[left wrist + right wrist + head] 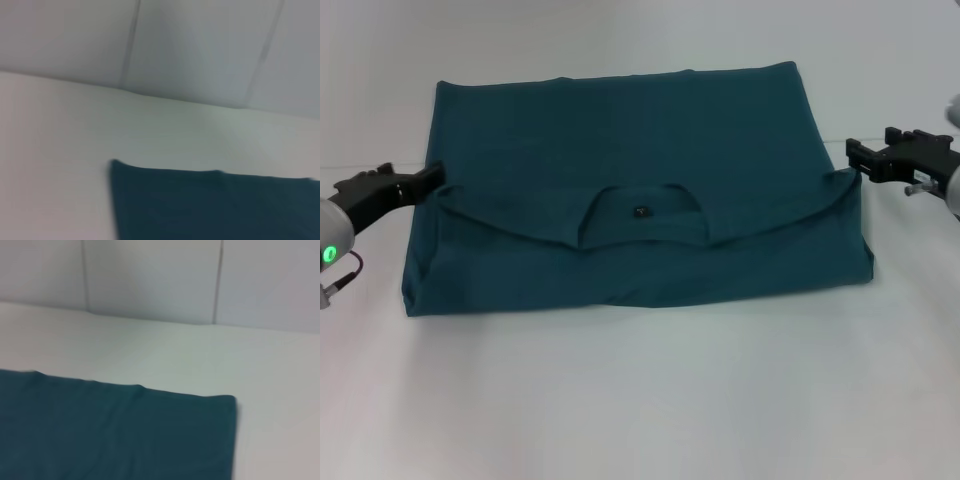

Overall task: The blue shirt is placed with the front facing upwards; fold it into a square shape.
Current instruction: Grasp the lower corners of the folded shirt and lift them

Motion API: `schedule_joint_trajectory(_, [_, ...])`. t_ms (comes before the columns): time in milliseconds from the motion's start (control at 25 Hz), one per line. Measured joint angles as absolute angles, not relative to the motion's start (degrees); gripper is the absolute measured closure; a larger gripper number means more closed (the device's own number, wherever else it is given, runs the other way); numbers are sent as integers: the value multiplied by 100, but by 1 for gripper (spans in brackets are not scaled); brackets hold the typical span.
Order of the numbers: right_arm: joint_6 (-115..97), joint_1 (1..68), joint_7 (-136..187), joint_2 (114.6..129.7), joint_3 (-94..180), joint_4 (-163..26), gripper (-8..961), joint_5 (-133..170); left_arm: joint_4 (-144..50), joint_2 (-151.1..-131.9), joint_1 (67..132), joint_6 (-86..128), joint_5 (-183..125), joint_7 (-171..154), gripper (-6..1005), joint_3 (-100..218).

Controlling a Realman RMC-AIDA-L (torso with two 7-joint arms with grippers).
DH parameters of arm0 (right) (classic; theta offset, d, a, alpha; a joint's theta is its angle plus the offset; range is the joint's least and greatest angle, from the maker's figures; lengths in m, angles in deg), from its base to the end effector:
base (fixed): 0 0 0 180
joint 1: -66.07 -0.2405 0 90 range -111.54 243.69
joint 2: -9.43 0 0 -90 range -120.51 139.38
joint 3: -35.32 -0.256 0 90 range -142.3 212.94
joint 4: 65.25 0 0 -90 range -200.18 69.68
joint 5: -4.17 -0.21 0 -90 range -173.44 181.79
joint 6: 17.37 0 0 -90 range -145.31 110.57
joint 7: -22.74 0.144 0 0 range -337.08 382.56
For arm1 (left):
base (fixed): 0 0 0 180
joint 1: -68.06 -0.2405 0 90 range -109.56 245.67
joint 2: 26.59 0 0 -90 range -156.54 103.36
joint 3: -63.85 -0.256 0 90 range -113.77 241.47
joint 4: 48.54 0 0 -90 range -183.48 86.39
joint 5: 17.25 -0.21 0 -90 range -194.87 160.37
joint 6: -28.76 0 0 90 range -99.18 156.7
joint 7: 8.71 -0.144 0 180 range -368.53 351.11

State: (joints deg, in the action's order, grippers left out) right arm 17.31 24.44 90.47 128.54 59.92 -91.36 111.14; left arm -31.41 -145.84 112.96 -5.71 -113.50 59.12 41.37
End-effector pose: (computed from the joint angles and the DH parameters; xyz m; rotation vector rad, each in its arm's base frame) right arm 0.3141 0.4430 0.0366 -1.8653 0.7833 0.3224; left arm -0.2948 0.4472 0.0048 -1.8072 -0.9920 -0.5391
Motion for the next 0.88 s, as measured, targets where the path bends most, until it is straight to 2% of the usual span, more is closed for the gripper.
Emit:
schedule_joint_trajectory(120, [2348, 2798, 9735, 12832, 6387, -9598, 344, 11247, -2899, -14358, 10976, -1392, -11337, 7090, 254, 3208])
schedule_joint_trajectory(360, [3527, 3562, 10713, 12824, 7083, -10713, 343, 11368, -2203, -14286, 10350, -2987, -11349, 7617, 257, 3030])
schedule_joint_trajectory(600, [4639, 3962, 11703, 12738, 7214, -11547, 344, 12287, -2062, -14063, 9986, -3884, -11684, 8053, 260, 2737])
schedule_joint_trajectory(880, [5223, 4139, 12095, 12743, 7165, -11872, 346, 12844, -1658, -14132, 9619, -3924, -11884, 8231, 260, 2747])
